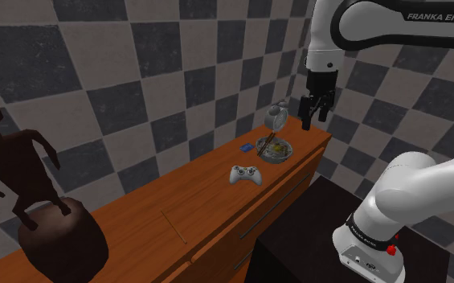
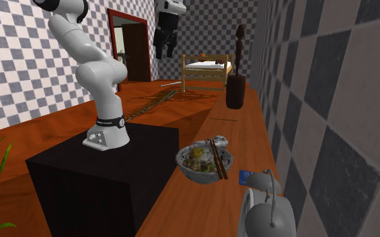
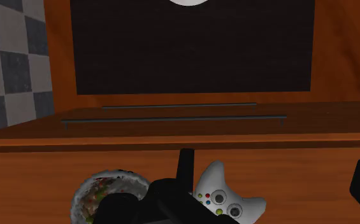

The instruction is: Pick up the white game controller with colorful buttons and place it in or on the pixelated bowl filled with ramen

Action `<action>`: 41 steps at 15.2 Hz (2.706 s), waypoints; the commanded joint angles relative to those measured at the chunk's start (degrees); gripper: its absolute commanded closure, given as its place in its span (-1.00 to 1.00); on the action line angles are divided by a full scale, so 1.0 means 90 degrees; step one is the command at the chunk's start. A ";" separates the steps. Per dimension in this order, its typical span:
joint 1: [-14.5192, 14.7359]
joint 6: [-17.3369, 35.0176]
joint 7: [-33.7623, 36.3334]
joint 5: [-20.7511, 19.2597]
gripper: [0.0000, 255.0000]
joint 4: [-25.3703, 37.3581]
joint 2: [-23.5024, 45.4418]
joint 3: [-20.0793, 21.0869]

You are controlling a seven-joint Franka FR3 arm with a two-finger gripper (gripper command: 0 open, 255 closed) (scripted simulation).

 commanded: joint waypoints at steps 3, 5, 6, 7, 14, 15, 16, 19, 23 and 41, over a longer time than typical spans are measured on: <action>0.0079 0.0486 -0.0362 -0.0133 -1.00 -0.0277 0.0166 -0.0036; 0.0151 0.0986 -0.0711 -0.0259 -1.00 -0.0520 0.0372 -0.0068; 0.0185 0.1241 -0.0880 -0.0321 -1.00 -0.0629 0.0492 -0.0083; 0.0219 0.1499 -0.1044 -0.0382 -1.00 -0.0730 0.0621 -0.0099; 0.0406 0.3358 -0.2096 -0.0799 -1.00 -0.1174 0.1809 -0.0168; 0.0426 0.3625 -0.2231 -0.0860 -1.00 -0.1199 0.2015 -0.0171; 0.0447 0.3891 -0.2361 -0.0923 -1.00 -0.1214 0.2229 -0.0175; 0.0497 0.4673 -0.2722 -0.1126 -1.00 -0.1202 0.2911 -0.0172; 0.0538 0.5656 -0.3124 -0.1449 -1.00 -0.1051 0.3889 -0.0142; 0.0665 0.7874 -0.3339 -0.2765 -1.00 -0.0267 0.6598 -0.0268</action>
